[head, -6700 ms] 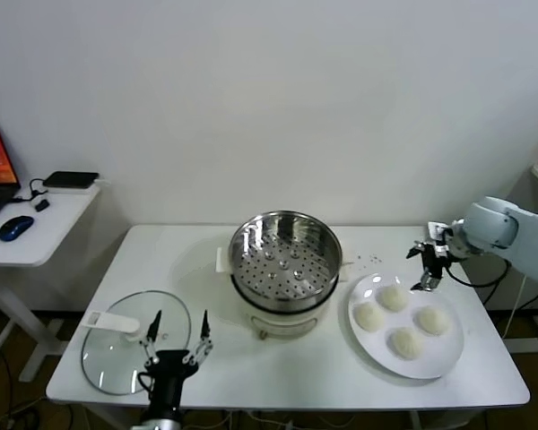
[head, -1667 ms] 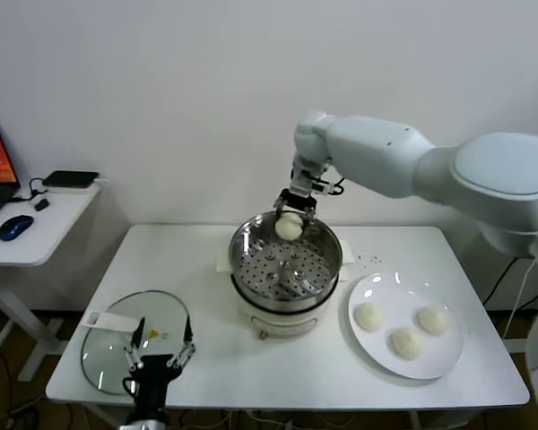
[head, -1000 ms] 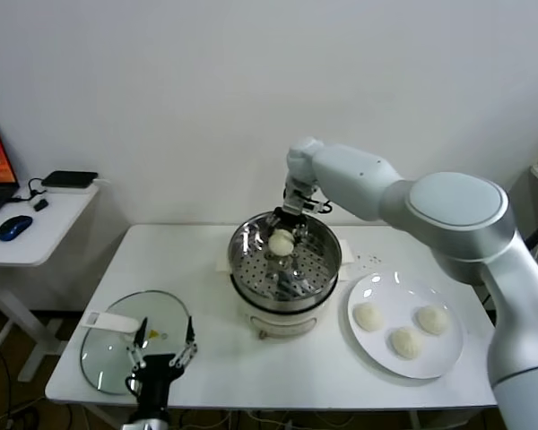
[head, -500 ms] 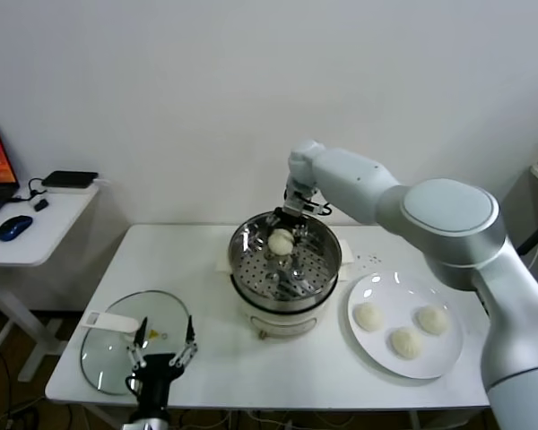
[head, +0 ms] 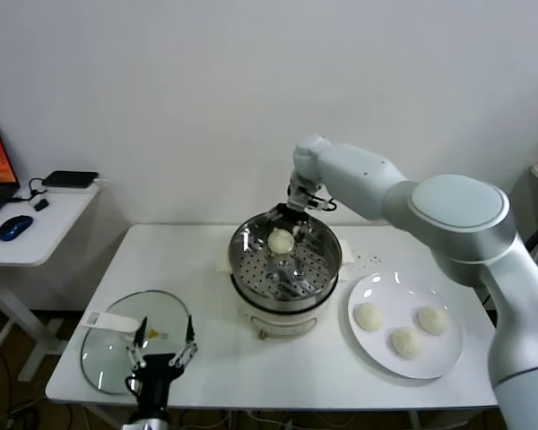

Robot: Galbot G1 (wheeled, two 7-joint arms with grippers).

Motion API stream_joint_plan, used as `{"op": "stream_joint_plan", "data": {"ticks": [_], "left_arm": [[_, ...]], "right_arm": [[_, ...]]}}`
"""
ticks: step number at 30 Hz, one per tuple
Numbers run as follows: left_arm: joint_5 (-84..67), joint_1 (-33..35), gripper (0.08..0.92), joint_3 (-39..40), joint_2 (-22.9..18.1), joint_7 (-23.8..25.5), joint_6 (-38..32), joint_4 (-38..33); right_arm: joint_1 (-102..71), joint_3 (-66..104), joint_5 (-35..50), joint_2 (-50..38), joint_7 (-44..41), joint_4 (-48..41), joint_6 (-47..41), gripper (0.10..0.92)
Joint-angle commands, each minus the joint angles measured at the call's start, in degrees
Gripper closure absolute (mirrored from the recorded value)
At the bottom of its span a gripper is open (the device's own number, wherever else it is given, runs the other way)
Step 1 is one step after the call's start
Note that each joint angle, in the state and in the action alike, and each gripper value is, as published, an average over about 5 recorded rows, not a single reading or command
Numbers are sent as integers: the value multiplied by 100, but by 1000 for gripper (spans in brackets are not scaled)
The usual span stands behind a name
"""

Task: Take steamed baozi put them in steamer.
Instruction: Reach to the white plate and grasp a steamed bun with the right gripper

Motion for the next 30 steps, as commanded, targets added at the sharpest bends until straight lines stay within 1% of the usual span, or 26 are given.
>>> {"op": "stream_joint_plan", "data": {"ticks": [1,4,6,8,13,18,24,30], "left_arm": [[25,21,177,12,-31,0,-3,-37],[32,35,177,12,-15,-9,1,-51],[26,46,177,10,-1,-16,5,-58],[15,57,177,7,9,-23,6,-64],[4,67,177,7,21,-26,-3,-82],[-11,41,177,34,17,-32,-11,-29],[-30,10,177,37,26,-36,-28,11],[-64,16,177,1,40,-60,-62,-2]], "right_arm": [[914,-692,1344,-313,-1037,451,53,203],[1284,-1088,1812,-545,-1189,763,-141,203],[1569,-1448,2020,-757,-1048,1096,-485,203],[1879,-1855,2235,-964,-791,1475,-948,203],[2787,-3125,2758,-1728,-116,2718,-2645,203],[3335,-4017,3136,-2303,426,3782,-3755,203],[3390,-4281,3772,-2789,634,4643,-4571,203],[2676,-3839,3761,-3310,929,5052,-5075,203]]}}
